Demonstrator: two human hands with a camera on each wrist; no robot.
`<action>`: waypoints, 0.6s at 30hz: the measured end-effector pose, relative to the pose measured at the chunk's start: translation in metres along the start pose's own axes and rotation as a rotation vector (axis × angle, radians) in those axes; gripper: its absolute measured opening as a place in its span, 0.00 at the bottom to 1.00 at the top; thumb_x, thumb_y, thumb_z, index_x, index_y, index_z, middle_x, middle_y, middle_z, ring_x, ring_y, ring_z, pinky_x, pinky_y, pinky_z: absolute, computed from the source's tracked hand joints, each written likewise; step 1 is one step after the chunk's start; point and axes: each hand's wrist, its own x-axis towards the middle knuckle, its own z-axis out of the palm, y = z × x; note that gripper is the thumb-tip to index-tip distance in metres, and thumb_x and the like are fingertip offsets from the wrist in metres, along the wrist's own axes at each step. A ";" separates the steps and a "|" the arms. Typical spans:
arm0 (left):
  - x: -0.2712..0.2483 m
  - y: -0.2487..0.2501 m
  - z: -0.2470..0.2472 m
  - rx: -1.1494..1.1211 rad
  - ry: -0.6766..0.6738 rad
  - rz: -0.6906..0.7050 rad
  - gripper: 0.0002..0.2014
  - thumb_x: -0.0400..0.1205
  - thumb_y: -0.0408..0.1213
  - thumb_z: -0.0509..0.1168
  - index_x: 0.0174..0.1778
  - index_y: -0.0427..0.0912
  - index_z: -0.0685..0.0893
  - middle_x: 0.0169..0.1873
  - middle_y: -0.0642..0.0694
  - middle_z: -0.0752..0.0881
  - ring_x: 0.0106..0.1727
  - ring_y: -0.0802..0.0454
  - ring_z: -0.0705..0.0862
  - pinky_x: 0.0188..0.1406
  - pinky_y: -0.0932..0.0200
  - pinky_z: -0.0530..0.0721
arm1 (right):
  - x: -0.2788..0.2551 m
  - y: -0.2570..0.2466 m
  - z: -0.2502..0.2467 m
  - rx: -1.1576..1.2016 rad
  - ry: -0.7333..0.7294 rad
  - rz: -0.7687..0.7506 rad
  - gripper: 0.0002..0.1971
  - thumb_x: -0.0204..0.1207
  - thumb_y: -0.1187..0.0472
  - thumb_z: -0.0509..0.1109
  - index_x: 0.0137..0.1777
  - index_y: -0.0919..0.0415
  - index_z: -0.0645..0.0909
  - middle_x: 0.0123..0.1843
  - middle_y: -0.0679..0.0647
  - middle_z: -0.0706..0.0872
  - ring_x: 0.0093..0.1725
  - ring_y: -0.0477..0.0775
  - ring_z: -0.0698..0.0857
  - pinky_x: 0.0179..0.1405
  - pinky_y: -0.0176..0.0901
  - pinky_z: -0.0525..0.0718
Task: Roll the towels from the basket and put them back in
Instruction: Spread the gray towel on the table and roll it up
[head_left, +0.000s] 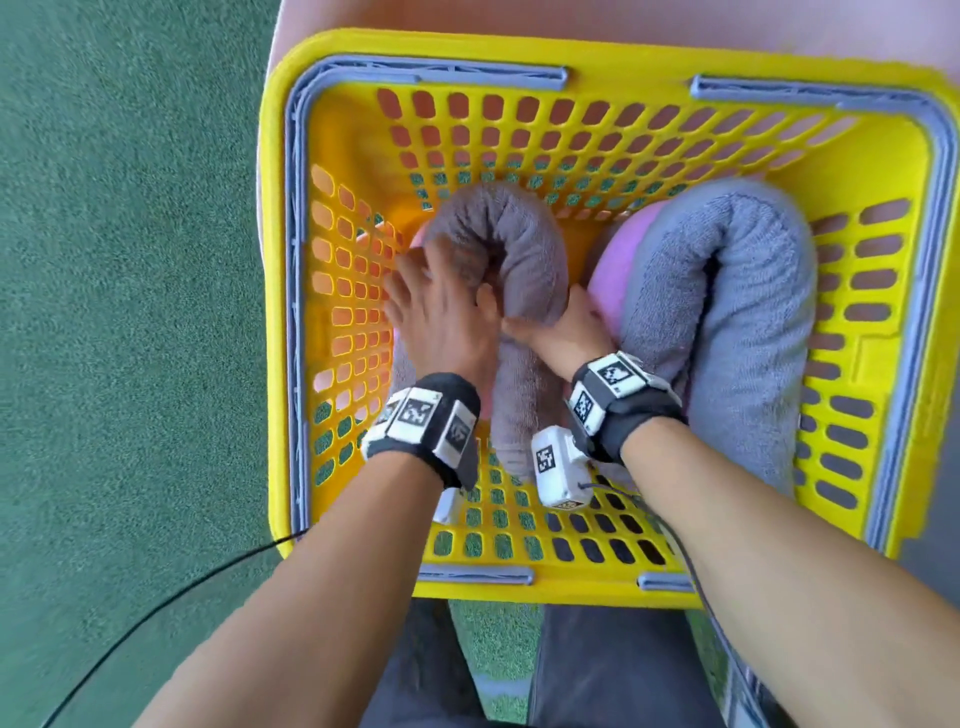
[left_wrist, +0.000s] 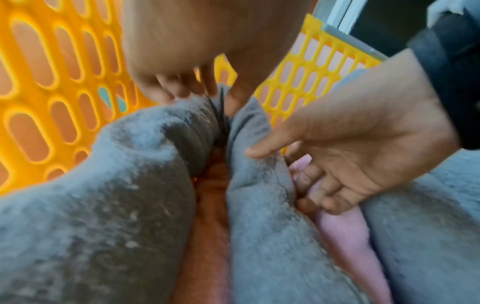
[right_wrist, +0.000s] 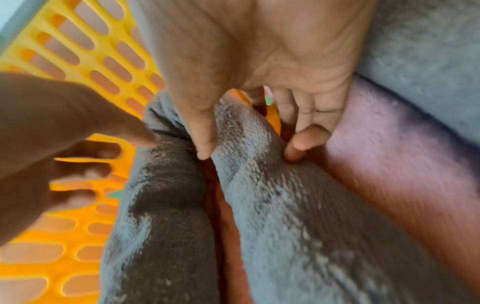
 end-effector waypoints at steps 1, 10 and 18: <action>0.005 -0.007 -0.004 0.023 -0.059 -0.067 0.35 0.69 0.48 0.69 0.71 0.42 0.66 0.65 0.37 0.72 0.66 0.38 0.68 0.62 0.42 0.68 | 0.001 -0.002 0.002 -0.016 -0.020 0.008 0.51 0.48 0.27 0.74 0.67 0.57 0.67 0.65 0.62 0.81 0.55 0.67 0.86 0.56 0.61 0.84; 0.011 -0.042 -0.014 0.003 -0.395 -0.312 0.32 0.78 0.45 0.68 0.68 0.31 0.62 0.62 0.30 0.75 0.63 0.29 0.77 0.57 0.44 0.75 | 0.007 0.002 -0.005 0.032 -0.095 0.012 0.21 0.67 0.52 0.78 0.55 0.57 0.74 0.46 0.56 0.85 0.30 0.59 0.87 0.17 0.38 0.80; 0.014 -0.039 -0.008 0.008 -0.376 -0.337 0.29 0.78 0.39 0.65 0.69 0.30 0.62 0.63 0.30 0.75 0.65 0.28 0.76 0.59 0.42 0.74 | 0.009 -0.006 0.006 -0.011 -0.136 -0.065 0.19 0.69 0.48 0.71 0.56 0.54 0.76 0.52 0.60 0.87 0.48 0.68 0.87 0.51 0.62 0.87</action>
